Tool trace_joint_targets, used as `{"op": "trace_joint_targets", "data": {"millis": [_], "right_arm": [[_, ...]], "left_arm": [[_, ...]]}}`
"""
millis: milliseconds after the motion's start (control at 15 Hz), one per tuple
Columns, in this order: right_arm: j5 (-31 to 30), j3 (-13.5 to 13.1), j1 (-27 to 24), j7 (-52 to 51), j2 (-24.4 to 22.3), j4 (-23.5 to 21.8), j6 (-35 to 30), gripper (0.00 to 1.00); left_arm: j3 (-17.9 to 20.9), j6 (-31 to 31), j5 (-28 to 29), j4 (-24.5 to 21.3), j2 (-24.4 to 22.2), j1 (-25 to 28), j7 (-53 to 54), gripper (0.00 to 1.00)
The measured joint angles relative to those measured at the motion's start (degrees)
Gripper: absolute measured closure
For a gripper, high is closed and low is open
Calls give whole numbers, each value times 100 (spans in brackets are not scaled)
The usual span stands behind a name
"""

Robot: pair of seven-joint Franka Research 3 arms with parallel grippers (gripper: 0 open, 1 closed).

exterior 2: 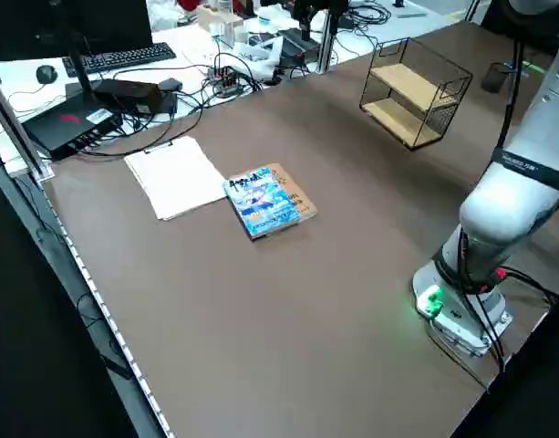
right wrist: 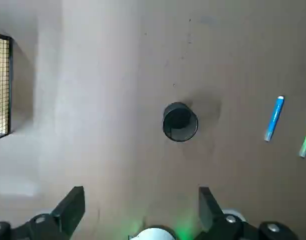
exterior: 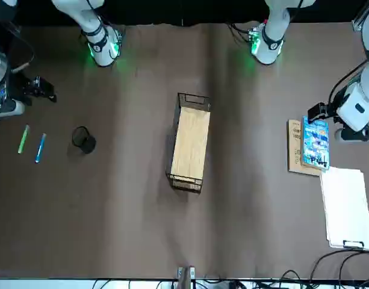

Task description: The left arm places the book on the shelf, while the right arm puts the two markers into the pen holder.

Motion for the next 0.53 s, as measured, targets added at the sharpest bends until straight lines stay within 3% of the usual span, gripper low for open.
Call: {"op": "trace_joint_targets", "data": {"millis": [533], "right_arm": [[-45, -64, -194, -56, -1, -8, 166, 0]], "left_arm": [[32, 0, -9, 0, 0, 99, -30, 0]]}}
